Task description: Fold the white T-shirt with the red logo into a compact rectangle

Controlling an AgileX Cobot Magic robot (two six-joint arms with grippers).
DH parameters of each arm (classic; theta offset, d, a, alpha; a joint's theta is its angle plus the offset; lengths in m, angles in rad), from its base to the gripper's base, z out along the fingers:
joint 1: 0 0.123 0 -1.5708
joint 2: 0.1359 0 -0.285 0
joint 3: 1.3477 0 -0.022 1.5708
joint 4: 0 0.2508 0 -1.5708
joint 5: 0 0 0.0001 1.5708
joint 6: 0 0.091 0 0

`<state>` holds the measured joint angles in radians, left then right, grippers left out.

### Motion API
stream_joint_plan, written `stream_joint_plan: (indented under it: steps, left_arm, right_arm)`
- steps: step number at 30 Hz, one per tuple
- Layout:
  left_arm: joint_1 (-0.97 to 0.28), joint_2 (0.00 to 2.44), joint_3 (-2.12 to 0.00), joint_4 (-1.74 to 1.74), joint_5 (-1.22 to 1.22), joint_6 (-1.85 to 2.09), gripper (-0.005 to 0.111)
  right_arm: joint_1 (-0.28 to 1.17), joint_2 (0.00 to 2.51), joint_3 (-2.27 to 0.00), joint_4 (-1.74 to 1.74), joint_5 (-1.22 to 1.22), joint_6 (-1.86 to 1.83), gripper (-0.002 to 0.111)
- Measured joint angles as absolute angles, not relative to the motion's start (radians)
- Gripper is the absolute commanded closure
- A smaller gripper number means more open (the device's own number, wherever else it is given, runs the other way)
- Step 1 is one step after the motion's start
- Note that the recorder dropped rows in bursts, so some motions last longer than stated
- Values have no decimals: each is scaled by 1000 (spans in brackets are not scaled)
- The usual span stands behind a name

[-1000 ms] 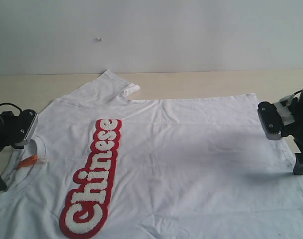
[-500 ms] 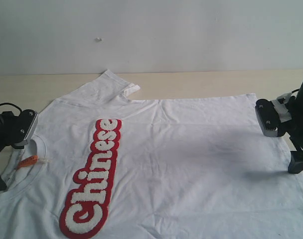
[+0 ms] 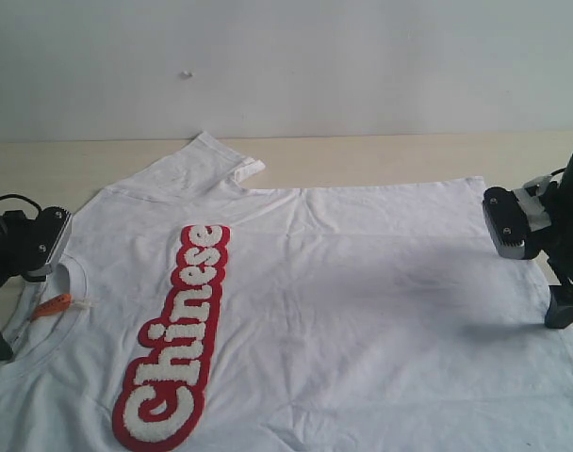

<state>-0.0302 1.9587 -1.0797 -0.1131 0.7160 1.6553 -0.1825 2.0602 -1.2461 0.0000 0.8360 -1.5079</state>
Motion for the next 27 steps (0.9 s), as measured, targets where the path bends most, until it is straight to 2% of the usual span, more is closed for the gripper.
stream_joint_plan:
  steps: [27]
  left_arm:
    - [-30, 1959, -1080, -113, 716, 1655, 2]
  right_arm:
    - [-183, 2060, -1246, 5, 838, -1512, 4]
